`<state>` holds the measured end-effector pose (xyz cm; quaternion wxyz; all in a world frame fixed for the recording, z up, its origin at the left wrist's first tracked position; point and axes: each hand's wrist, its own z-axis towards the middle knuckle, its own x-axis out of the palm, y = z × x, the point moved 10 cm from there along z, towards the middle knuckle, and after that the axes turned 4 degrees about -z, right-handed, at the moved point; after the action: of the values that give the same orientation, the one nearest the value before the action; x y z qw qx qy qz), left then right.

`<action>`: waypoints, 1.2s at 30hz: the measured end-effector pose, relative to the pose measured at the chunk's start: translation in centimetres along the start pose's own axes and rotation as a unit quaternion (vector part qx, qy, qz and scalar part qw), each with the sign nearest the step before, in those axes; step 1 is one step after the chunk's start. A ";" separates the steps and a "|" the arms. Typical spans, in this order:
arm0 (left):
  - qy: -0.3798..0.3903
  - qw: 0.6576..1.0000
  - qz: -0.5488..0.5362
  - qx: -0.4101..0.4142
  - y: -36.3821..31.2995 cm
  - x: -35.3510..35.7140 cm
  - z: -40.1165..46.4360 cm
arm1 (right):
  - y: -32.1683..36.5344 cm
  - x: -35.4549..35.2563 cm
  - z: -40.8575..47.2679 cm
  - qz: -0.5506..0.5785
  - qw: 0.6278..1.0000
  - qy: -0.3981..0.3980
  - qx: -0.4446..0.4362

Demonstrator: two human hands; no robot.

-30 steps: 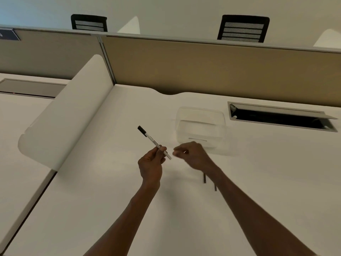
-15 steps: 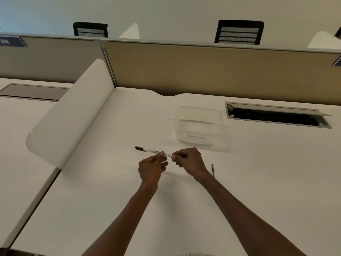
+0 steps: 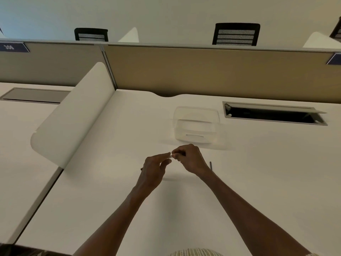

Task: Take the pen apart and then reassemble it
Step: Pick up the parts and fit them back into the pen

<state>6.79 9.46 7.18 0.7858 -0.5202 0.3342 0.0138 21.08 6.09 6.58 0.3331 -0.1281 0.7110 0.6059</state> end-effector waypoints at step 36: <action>-0.047 0.976 -0.183 -0.112 0.7 2.3 -1.4 | -14.5 -5.5 -3.9 -0.194 0.945 -0.067 0.256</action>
<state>7.63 7.85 5.02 0.7264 -0.6563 0.1922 -0.0683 32.40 -2.23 -1.01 0.5128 -0.1327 0.7794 0.3347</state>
